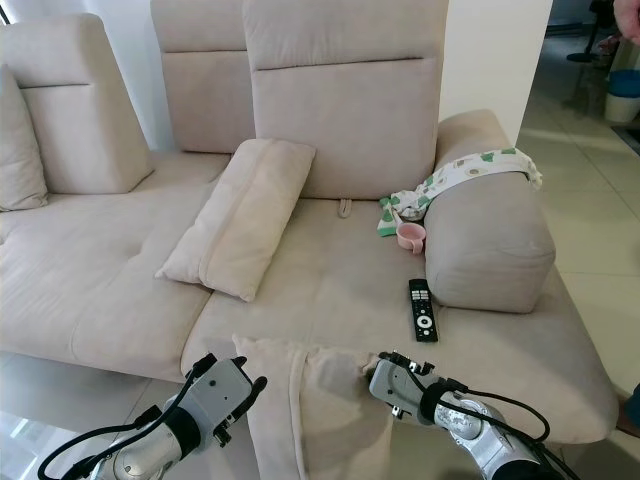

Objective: Move the pillow to the sofa from floor

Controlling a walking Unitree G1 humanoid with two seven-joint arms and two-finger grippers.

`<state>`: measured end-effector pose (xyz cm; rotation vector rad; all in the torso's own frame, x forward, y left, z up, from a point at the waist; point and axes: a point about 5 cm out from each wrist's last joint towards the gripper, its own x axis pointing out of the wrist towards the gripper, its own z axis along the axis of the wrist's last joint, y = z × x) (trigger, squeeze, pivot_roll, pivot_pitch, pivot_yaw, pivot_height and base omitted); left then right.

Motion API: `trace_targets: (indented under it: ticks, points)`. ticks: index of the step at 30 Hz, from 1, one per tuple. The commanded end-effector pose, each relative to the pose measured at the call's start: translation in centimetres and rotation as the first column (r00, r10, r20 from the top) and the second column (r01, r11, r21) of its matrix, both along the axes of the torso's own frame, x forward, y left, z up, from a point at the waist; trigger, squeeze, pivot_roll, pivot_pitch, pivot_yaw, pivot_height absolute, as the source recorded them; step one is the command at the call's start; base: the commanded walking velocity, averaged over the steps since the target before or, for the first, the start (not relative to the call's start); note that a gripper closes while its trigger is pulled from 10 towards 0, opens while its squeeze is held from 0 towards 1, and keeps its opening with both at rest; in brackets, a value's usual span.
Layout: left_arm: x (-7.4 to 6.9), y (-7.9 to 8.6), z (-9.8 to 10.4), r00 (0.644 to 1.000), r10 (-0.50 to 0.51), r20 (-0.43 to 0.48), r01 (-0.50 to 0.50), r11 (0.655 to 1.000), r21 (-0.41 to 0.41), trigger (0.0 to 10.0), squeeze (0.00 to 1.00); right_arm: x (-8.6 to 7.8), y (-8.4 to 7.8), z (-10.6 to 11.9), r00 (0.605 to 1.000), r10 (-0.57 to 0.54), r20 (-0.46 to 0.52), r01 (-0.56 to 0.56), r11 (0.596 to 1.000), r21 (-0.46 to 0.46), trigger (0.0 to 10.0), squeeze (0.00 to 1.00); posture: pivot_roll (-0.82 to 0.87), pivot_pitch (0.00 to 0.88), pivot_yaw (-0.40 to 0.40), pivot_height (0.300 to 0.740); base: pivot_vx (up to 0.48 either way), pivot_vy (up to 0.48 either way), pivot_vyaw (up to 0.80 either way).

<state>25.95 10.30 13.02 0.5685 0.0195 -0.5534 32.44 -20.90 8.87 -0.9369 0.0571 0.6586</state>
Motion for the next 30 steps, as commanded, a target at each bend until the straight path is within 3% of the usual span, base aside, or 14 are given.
trace_targets:
  ticks: [1,10,11,14,20,22,24,28,29,30]
  points:
    - [0.1,0.3,-0.3,1.0,0.02,-0.002,-0.02,0.999,0.03,10.0,0.0,-0.6,0.2,-0.8,1.0,0.006,-0.027,-0.005,0.999,0.033,0.0,0.0,0.2,0.1,0.122,0.553,0.0,0.0,0.0]
    - [0.8,-0.8,0.1,0.996,-0.074,0.044,0.072,0.995,0.062,10.0,0.0,-2.3,-0.6,-0.7,0.997,0.025,0.066,-0.028,0.999,0.04,0.0,0.0,0.19,0.083,0.115,0.553,0.0,0.0,0.0]
    - [1.1,-1.0,0.1,0.995,-0.096,0.038,0.093,0.993,0.072,10.0,0.0,-3.3,-0.8,-1.4,0.997,0.052,0.054,-0.052,0.999,-0.007,0.0,0.0,0.16,0.074,0.112,0.553,0.0,0.0,0.0]
    - [1.9,-0.9,-0.1,0.981,-0.191,0.02,0.186,0.97,0.154,10.0,0.0,-5.9,-1.2,-2.8,0.993,0.119,0.024,-0.116,0.988,-0.104,0.0,0.0,0.13,0.061,0.109,0.553,0.0,0.0,0.0]
    - [2.9,0.0,-0.6,0.97,-0.242,-0.014,0.237,0.932,0.274,10.0,0.0,-7.0,-1.7,-2.8,0.99,0.137,0.029,-0.131,0.981,-0.14,0.0,0.0,0.12,0.054,0.109,0.553,0.0,0.0,0.0]
    - [4.1,0.8,-0.6,0.965,-0.262,-0.022,0.252,0.898,0.361,10.0,0.0,-7.6,-1.9,-2.4,0.983,0.179,0.047,-0.167,0.967,-0.194,0.0,0.0,0.09,0.042,0.112,0.553,0.0,0.0,0.0]
    - [5.0,1.3,-0.8,0.95,-0.309,-0.054,0.298,0.836,0.461,10.0,0.0,-8.0,-1.8,-1.7,0.972,0.223,0.072,-0.2,0.951,-0.237,0.0,0.0,0.07,0.031,0.111,0.553,0.0,0.0,0.0]
    - [5.3,1.5,-1.0,0.937,-0.34,-0.082,0.333,0.797,0.504,10.0,0.0,-8.2,-1.7,-1.3,0.969,0.234,0.084,-0.206,0.943,-0.261,0.0,0.0,0.07,0.031,0.111,0.553,0.0,0.0,0.0]
    - [5.6,1.6,-1.4,0.92,-0.374,-0.118,0.374,0.748,0.548,10.0,0.0,-8.4,-1.6,-1.1,0.967,0.236,0.091,-0.203,0.939,-0.278,0.0,0.0,0.05,0.022,0.112,0.553,0.0,0.0,0.0]
    - [5.6,1.6,-1.4,0.92,-0.374,-0.118,0.374,0.748,0.548,10.0,0.0,-8.4,-1.6,-1.1,0.967,0.236,0.091,-0.203,0.939,-0.278,0.0,0.0,0.05,0.022,0.112,0.553,0.0,0.0,0.0]
